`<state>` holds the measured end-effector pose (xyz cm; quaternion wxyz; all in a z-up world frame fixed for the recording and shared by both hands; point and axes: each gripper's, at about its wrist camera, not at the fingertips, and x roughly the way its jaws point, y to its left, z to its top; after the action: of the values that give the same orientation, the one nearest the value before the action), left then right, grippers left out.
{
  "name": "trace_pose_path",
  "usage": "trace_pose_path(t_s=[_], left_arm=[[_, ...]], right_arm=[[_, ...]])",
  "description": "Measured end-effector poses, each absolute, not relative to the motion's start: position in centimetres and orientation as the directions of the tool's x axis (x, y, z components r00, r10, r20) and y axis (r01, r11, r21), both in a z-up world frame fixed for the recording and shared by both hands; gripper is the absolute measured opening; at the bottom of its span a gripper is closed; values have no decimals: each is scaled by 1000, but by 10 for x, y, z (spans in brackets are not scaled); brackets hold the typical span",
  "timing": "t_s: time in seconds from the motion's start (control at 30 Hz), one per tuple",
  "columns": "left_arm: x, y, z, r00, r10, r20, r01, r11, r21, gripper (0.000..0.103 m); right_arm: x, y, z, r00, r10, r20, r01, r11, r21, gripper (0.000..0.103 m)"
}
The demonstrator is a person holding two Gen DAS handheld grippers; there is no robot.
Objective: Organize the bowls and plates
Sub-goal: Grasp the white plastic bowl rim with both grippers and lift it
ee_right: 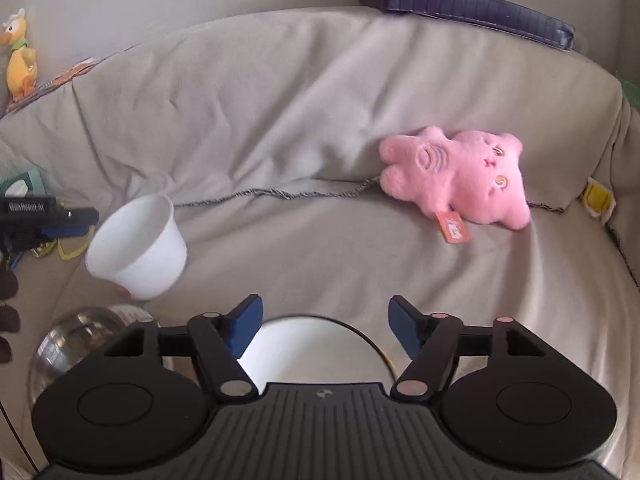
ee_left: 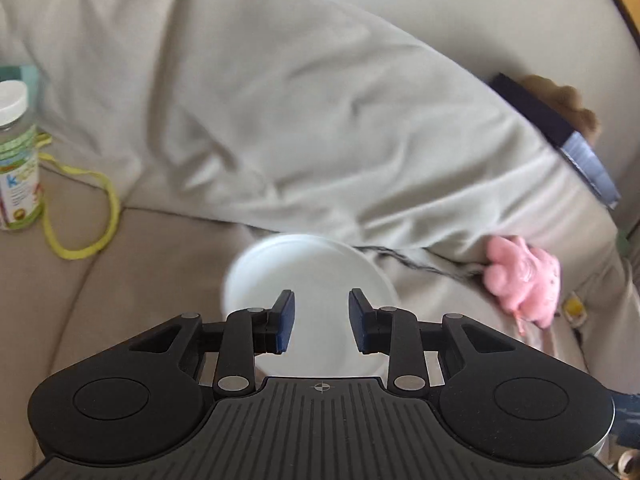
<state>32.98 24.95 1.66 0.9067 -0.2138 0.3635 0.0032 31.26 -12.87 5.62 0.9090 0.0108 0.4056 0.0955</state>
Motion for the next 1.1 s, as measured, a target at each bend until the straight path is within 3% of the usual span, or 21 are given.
trace_pose_path(t_s=[0.13, 0.27, 0.37, 0.4, 0.47, 0.53, 0.6, 0.73, 0.9, 1.1], left_arm=[[339, 294, -12, 723, -233, -651, -230, 807, -544, 32], [344, 304, -25, 713, -134, -688, -319, 812, -489, 32], [351, 308, -39, 699, -151, -699, -327, 802, -499, 32], [353, 309, -45, 694, -171, -700, -322, 795, -514, 32], [357, 308, -54, 685, -196, -701, -318, 786, -531, 32], [359, 303, -58, 685, -236, -689, -289, 780, -555, 31], [356, 295, -53, 683, -276, -676, -253, 779, -574, 30], [340, 279, -24, 713, -351, -608, -125, 789, -602, 29], [314, 244, 5, 664, -536, -521, 47, 725, -687, 30], [291, 160, 17, 538, -642, -547, 216, 732, -646, 30]], right_arm=[[347, -74, 42, 546, 294, -784, -144, 955, 259, 73], [370, -11, 8, 508, 285, -813, -110, 957, 267, 73], [390, 19, -16, 497, 238, -834, -66, 969, 237, 71], [397, 27, -24, 480, 249, -841, -56, 966, 254, 68], [405, 35, -40, 439, 266, -858, -26, 958, 284, 52], [410, 41, -51, 399, 284, -872, -7, 952, 307, 27], [408, 43, -53, 377, 299, -877, -10, 948, 319, 18], [388, 20, -24, 425, 280, -861, -49, 957, 288, 17], [343, -45, 33, 491, 285, -823, -101, 957, 272, 18], [289, -124, 69, 533, 223, -816, -48, 971, 234, 19]])
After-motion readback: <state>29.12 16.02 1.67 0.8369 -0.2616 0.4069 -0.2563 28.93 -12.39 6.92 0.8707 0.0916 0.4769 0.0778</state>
